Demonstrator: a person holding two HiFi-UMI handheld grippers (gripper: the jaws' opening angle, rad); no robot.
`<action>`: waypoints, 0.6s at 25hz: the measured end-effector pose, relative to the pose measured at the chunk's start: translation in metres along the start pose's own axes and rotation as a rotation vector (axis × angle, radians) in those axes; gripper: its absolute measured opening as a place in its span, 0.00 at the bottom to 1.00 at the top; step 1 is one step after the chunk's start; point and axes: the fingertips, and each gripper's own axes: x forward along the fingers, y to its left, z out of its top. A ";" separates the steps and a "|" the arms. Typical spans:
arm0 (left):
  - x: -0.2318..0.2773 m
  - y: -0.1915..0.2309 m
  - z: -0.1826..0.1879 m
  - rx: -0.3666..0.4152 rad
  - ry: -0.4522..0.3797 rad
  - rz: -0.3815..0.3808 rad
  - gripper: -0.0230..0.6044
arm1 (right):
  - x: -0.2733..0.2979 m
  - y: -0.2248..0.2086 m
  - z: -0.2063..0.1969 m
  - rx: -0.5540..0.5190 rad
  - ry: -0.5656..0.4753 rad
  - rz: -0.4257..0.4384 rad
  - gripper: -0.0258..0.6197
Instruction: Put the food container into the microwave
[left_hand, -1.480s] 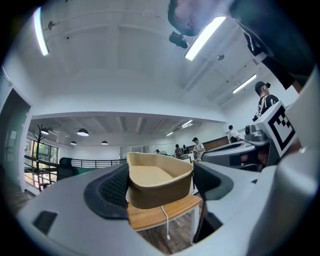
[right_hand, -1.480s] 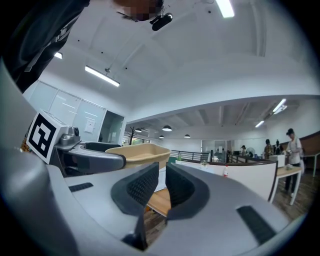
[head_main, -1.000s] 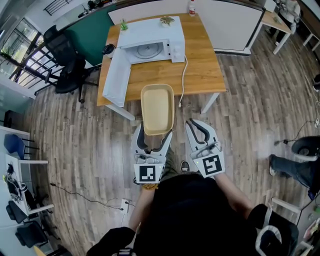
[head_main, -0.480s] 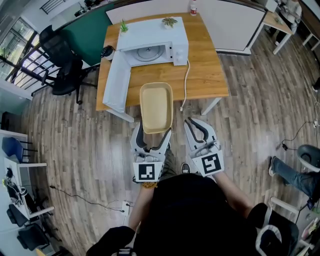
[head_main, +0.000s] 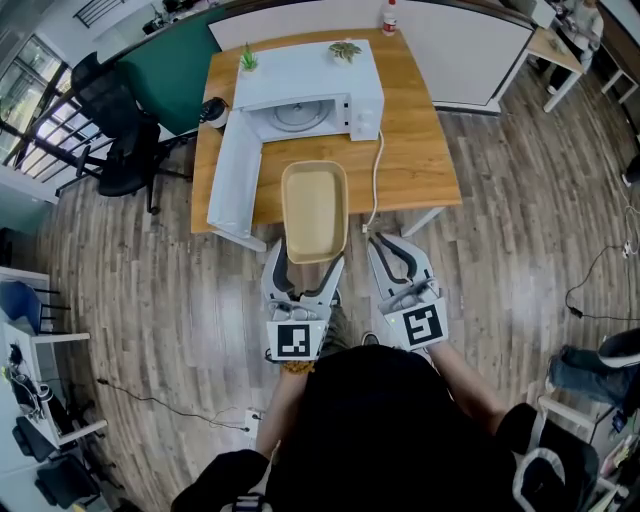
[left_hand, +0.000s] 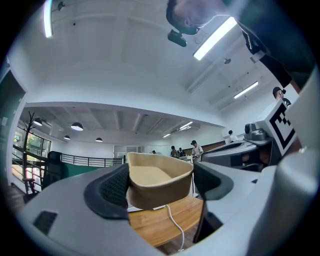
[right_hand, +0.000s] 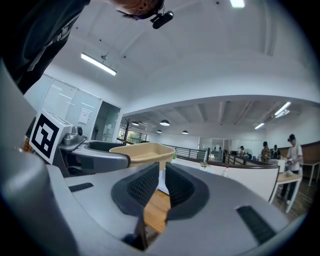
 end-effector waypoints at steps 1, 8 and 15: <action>0.003 0.004 -0.001 -0.006 -0.001 0.000 0.74 | 0.005 -0.001 0.001 0.001 -0.003 0.000 0.09; 0.026 0.034 -0.004 -0.004 0.006 -0.016 0.74 | 0.043 -0.005 0.007 -0.025 -0.006 -0.003 0.09; 0.043 0.071 -0.007 -0.001 -0.012 -0.017 0.74 | 0.074 -0.004 0.008 -0.034 0.012 -0.021 0.09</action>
